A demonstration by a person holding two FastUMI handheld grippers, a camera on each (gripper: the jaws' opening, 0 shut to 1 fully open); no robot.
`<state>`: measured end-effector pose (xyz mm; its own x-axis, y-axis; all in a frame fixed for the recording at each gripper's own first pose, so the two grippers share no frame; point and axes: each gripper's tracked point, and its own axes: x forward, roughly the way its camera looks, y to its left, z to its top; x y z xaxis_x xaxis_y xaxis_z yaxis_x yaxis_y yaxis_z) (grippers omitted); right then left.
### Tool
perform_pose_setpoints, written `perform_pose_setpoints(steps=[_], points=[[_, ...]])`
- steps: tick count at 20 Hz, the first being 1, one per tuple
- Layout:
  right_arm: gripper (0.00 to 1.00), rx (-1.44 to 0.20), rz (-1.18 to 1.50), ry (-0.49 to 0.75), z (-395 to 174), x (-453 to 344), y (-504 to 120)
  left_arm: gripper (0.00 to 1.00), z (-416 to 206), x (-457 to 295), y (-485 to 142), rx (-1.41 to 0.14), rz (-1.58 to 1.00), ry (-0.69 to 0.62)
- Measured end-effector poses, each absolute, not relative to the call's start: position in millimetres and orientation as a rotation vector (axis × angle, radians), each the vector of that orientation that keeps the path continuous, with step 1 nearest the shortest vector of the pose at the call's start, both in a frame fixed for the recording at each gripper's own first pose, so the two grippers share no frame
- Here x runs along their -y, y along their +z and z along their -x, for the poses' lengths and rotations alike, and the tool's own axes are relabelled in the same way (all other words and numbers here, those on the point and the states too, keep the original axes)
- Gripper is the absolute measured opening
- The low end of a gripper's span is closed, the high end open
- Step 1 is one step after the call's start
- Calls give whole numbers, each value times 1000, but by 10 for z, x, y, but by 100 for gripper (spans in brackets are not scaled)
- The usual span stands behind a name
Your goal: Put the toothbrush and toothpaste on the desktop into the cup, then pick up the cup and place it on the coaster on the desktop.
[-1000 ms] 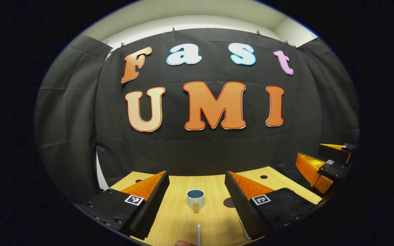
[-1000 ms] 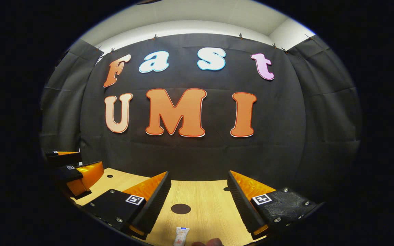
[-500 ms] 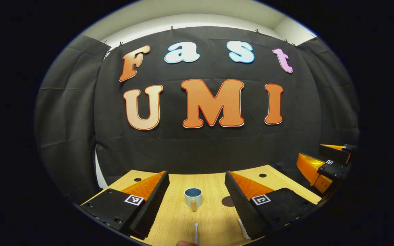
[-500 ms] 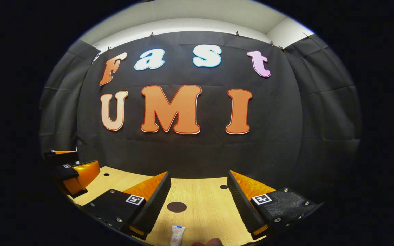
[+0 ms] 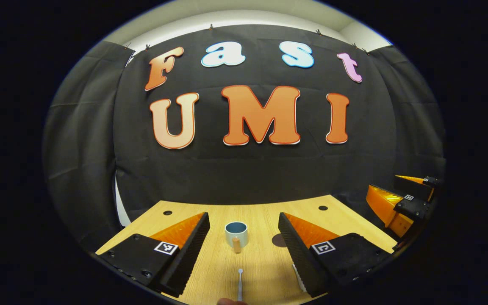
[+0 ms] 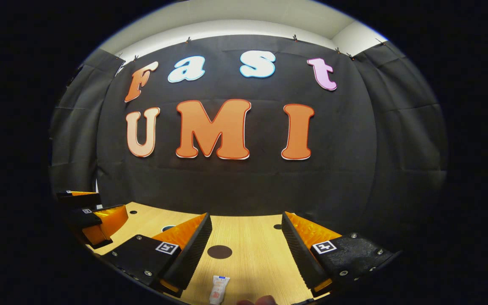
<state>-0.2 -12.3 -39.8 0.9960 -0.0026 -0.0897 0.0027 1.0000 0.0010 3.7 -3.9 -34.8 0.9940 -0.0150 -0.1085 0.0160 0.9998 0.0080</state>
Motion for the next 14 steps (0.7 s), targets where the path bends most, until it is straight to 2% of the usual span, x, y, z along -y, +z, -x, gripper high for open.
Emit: perform_pose_setpoints(steps=[4,14], points=[[99,-148,22,11,30,124,-673,98,-20,85,-751,-193,-19,-30],[99,-340,73,72,146,-28,-1415,98,-101,148,-2251,-389,-41,-80]])
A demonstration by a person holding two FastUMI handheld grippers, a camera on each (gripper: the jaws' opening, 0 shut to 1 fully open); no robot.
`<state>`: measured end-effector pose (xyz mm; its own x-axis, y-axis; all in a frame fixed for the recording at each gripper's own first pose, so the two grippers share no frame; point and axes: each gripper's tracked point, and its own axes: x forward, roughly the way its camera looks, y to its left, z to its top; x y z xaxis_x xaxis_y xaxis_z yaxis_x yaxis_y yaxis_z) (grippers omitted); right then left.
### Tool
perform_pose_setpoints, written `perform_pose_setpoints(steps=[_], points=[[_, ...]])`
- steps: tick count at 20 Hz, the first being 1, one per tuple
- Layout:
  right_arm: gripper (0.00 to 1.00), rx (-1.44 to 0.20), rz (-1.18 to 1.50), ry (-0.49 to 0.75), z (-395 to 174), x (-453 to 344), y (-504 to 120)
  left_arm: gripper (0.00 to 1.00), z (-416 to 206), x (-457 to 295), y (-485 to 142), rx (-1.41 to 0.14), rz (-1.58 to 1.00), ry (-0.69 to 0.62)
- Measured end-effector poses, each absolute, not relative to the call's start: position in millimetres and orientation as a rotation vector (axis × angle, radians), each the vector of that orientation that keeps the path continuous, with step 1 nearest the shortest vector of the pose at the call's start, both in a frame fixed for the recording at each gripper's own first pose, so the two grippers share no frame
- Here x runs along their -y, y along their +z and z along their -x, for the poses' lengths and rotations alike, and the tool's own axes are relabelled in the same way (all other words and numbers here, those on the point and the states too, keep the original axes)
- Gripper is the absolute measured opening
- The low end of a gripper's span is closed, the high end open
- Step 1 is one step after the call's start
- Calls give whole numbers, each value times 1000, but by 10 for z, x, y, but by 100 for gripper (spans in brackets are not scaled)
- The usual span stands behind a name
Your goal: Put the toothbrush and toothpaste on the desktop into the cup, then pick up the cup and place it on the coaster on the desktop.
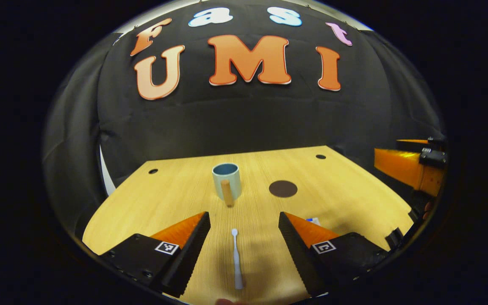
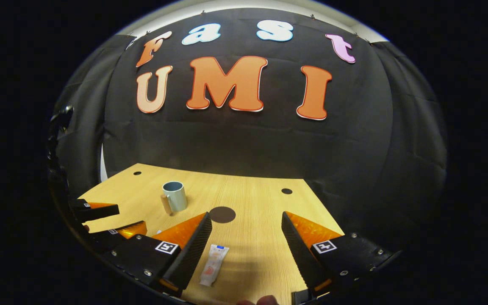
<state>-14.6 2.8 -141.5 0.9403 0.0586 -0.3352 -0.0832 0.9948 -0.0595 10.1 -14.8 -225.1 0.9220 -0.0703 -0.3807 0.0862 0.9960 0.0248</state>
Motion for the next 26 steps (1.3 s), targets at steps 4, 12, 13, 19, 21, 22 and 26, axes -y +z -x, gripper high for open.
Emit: perform_pose_setpoints(steps=[4,12,13,19,21,22,26], points=[[99,-382,93,83,230,-59,-1587,98,-158,14,-2740,-460,-12,-45],[99,-432,118,93,289,-101,-1749,98,-254,-1,-3407,-600,20,-58],[99,-435,117,96,297,-111,-1765,98,-249,-18,-3446,-613,26,-53],[99,-444,123,100,314,-174,-1785,73,-288,2,-3692,-686,21,-61],[99,-444,132,101,331,-171,-1791,59,-287,8,-3713,-698,24,-69],[99,-444,135,102,324,-177,-1785,48,-312,27,-3716,-689,16,-68],[99,-455,132,98,336,-188,-1832,11,-302,25,-3714,-695,26,-54]])
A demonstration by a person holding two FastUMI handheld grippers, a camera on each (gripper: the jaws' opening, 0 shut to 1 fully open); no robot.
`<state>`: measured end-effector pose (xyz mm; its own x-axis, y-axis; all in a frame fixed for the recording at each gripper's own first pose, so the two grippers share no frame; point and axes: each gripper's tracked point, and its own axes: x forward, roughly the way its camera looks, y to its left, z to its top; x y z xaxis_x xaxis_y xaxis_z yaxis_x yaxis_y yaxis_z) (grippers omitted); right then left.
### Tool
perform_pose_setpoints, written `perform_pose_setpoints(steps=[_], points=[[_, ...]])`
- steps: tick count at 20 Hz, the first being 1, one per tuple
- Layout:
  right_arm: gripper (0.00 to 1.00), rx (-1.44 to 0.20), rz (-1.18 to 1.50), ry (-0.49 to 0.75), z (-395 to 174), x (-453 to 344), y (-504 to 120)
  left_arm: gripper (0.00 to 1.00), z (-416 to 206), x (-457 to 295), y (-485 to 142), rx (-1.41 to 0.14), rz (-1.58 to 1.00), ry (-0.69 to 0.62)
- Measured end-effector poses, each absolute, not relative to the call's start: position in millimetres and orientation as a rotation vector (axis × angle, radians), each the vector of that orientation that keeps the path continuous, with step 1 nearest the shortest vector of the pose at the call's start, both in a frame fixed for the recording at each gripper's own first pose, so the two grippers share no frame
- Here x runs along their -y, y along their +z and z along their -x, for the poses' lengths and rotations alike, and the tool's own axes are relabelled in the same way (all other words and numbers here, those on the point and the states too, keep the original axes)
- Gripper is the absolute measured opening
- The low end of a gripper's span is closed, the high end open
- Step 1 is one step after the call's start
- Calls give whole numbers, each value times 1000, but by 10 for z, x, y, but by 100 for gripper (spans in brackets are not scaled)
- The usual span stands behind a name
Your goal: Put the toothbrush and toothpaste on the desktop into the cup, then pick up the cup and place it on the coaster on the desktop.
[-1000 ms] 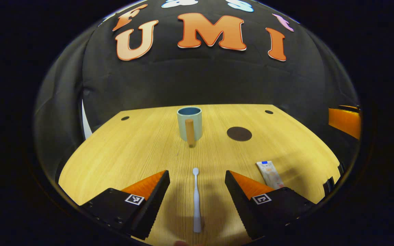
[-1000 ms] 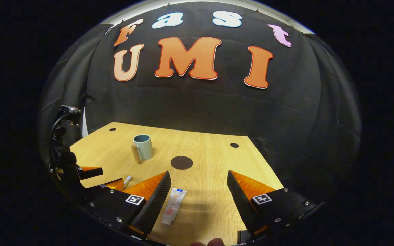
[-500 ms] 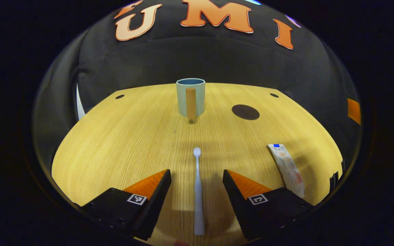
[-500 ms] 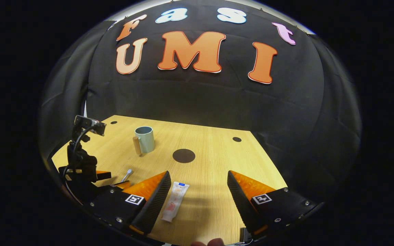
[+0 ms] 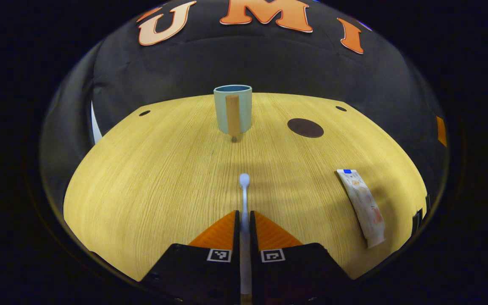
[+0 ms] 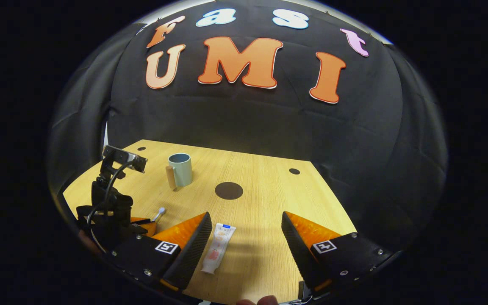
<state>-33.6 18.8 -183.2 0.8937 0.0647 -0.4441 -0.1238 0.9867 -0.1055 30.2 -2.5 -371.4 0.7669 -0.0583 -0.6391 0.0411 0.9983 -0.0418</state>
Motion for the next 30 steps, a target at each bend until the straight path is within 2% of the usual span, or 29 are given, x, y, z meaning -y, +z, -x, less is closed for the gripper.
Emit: perform_pose_setpoints(steps=[4,10,16,24,26,28,30], points=[[99,-462,135,101,332,-221,-1872,4,-299,4,-3722,-711,54,-49],[99,-515,126,134,348,-365,-2083,3,-274,-88,-3483,-698,87,-46],[99,-683,72,144,370,-546,-2661,1,-374,-236,-2932,-592,98,-57],[99,-889,46,124,421,-719,-3325,1,-288,-362,-2478,-544,133,-65],[97,-920,48,110,414,-726,-3410,1,-305,-422,-2390,-534,142,-62],[91,-946,35,96,402,-720,-3469,1,-304,-474,-2310,-526,145,-61],[79,-968,25,86,370,-714,-3502,1,-339,-516,-2266,-521,144,-62]])
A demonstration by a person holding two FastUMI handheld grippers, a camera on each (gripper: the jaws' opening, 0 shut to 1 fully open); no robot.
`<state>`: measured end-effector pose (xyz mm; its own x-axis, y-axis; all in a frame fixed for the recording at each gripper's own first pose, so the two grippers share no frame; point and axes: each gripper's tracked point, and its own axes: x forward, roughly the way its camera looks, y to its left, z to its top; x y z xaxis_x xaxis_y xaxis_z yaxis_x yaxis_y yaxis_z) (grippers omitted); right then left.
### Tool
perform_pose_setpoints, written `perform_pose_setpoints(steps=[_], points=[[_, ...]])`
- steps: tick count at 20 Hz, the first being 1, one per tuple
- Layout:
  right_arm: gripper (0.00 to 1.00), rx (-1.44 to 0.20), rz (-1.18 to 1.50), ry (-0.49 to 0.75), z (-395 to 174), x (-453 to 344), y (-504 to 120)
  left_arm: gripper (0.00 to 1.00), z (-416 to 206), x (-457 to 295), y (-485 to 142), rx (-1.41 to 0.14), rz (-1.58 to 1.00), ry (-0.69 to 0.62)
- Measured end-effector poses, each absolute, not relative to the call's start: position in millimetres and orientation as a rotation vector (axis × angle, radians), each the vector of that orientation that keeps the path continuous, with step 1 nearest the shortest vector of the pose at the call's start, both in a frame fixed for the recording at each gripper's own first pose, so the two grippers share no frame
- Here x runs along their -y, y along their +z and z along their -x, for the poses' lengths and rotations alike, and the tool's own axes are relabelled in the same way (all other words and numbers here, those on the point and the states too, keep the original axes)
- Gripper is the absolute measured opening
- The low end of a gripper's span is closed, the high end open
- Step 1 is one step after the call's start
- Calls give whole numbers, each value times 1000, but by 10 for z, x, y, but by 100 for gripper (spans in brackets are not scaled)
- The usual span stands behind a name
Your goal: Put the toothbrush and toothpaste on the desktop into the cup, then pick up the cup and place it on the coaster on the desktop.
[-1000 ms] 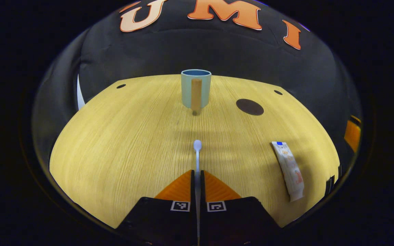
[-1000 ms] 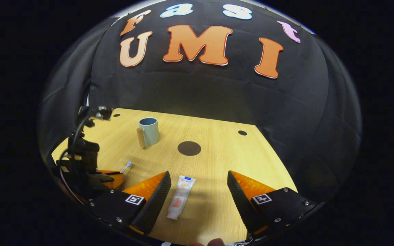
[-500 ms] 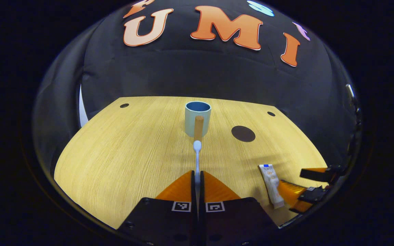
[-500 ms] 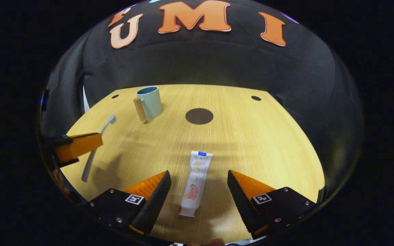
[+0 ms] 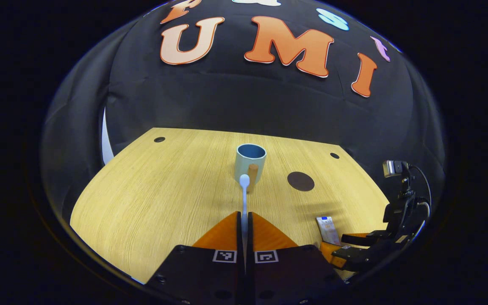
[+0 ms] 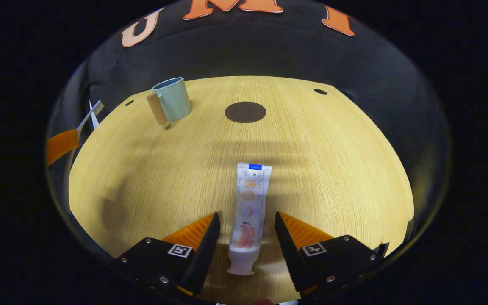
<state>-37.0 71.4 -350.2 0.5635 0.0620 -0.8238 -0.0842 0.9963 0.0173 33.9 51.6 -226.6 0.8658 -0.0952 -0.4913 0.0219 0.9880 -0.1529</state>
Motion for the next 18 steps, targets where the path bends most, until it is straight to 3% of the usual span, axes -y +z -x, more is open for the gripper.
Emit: perform_pose_setpoints(steps=[2,3,5,9,11,18], points=[[63,-993,17,57,346,-697,-3518,1,-402,-558,-2264,-518,143,-60],[49,-1005,9,51,342,-727,-3499,1,-416,-578,-2244,-507,141,-57],[42,-1018,-5,51,341,-666,-3508,0,-474,-623,-2189,-490,136,-58],[17,-1018,-10,52,333,-665,-3463,1,-709,-681,-2008,-435,152,-60],[13,-1017,-22,67,327,-668,-3412,1,-836,-683,-1881,-383,161,-66],[13,-897,-25,131,373,-552,-2835,0,-1640,-617,-1312,-150,177,-111]])
